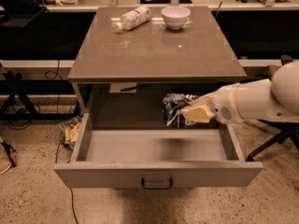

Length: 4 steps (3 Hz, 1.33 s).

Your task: Place blue chip bag into top drawer

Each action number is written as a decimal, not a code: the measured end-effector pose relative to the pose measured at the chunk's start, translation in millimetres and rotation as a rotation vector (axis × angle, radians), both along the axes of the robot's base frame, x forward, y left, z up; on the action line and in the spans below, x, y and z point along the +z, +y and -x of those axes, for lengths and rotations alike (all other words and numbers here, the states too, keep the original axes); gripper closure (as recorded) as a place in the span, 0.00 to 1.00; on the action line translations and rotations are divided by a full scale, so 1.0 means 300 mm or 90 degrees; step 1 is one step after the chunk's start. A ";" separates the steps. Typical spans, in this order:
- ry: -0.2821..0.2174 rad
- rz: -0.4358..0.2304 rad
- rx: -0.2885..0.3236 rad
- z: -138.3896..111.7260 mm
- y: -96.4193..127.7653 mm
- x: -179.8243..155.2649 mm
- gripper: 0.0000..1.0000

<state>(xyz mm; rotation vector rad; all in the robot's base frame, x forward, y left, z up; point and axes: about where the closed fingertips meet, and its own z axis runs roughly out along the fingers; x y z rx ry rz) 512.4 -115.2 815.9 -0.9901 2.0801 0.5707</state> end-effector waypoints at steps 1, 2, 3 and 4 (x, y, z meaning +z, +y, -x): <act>-0.024 0.015 -0.033 -0.148 0.018 -0.102 1.00; -0.027 0.015 -0.031 -0.258 0.100 -0.198 0.82; -0.016 0.014 -0.029 -0.306 0.157 -0.270 0.58; -0.006 0.011 -0.044 -0.308 0.162 -0.308 0.34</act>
Offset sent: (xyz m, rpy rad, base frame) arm 0.1202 0.0601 -0.0959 -0.0227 -0.0482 -0.0437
